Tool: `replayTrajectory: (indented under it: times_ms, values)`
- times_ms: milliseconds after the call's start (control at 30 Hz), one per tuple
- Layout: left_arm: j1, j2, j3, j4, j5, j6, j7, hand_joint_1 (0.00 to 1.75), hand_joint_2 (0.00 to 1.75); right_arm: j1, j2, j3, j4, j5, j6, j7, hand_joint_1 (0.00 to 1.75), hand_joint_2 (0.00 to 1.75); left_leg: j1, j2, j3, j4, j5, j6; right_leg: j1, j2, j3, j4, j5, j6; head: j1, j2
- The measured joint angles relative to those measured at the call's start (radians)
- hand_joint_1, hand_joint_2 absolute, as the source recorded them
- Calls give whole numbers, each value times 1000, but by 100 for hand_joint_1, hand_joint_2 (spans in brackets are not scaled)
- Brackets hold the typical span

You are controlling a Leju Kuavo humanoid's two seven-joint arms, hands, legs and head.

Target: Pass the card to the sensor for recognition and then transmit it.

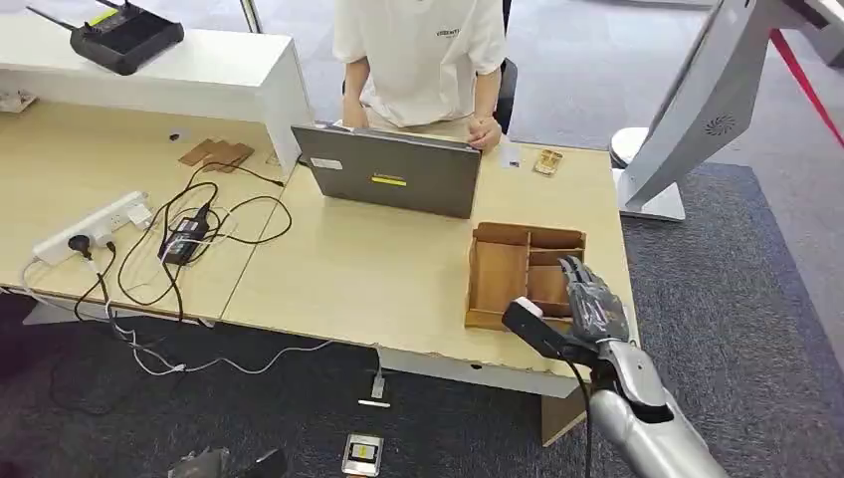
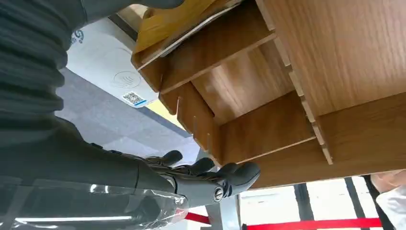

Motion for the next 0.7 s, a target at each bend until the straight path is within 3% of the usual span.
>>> replayTrajectory:
  times_ms: [700]
  values:
    - [3,1,0,0,14,2,-3,0,0,-2,-23,6,61,-36,-76,-67,0,175,0,0,0,0,0,0,0,0,0,0,0,0,0,0]
